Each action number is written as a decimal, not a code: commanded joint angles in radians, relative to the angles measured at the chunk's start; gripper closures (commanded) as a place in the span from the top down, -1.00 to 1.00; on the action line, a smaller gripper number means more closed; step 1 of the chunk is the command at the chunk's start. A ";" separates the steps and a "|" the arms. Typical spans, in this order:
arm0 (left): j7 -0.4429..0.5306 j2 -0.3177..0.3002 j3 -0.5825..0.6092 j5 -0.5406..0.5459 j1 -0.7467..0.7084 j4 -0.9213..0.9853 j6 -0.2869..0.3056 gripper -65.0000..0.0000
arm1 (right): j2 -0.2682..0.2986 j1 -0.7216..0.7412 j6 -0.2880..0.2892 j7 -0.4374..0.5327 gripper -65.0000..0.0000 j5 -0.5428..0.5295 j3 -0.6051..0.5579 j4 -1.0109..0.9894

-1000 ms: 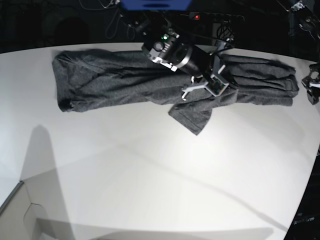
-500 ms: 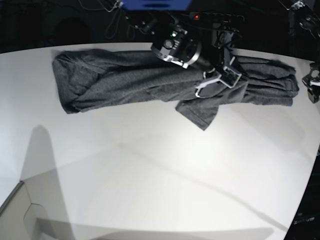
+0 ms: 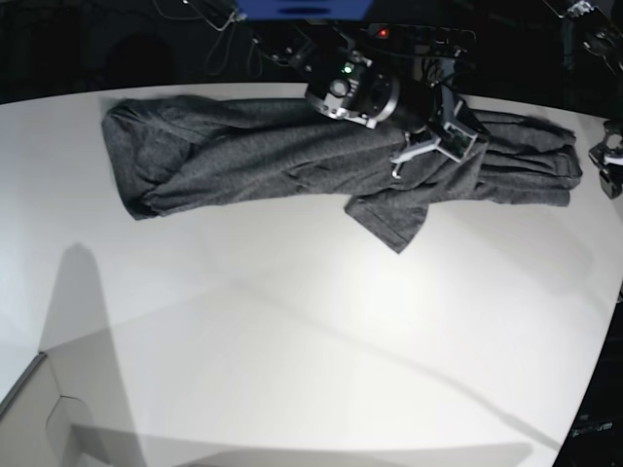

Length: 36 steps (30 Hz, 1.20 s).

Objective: Layout the t-shirt on the table in an organized manner, then fold the t-shirt properly
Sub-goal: 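Move the right gripper to the strip end and grasp it, left gripper regrasping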

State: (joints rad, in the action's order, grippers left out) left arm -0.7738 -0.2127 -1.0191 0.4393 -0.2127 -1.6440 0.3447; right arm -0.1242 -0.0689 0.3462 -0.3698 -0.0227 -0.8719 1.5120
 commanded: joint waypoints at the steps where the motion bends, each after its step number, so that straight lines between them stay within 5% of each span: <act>1: 0.027 -0.017 -0.004 0.011 0.002 -0.022 0.004 0.52 | -0.033 0.008 -0.005 0.030 -1.00 0.025 -0.016 -0.003; 6: 0.027 -0.015 -0.004 0.011 0.003 -0.022 0.004 0.52 | -0.033 0.033 -0.005 0.030 -1.00 0.025 -0.042 -0.077; 15: 0.027 -0.017 -0.004 0.011 0.006 -0.022 0.004 0.52 | -0.033 0.034 -0.005 0.030 -0.35 0.025 -0.042 -0.087; 22: 0.027 -0.011 0.015 0.033 0.022 -0.069 0.004 0.52 | 0.024 -0.021 -0.005 0.028 -0.27 0.025 0.053 0.071; 26: 0.027 -0.009 0.125 0.086 0.037 -0.132 0.003 0.53 | 0.103 -0.073 -0.005 0.028 -0.27 0.025 0.208 0.161; 31: 0.038 -0.008 0.398 0.099 0.057 -0.178 -0.006 0.53 | 0.203 -0.154 -0.005 0.024 -0.27 0.023 0.412 0.264; 36: 0.038 -0.011 0.688 0.051 0.101 -0.178 -0.009 0.53 | 0.226 -0.227 0.001 0.028 -0.27 0.023 0.649 0.284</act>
State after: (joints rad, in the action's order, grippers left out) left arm -0.7536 -0.2092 -0.3168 0.4919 -0.1112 -1.8050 0.3397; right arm 0.0986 -0.2981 0.3428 -0.3683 0.0090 -0.2203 1.7763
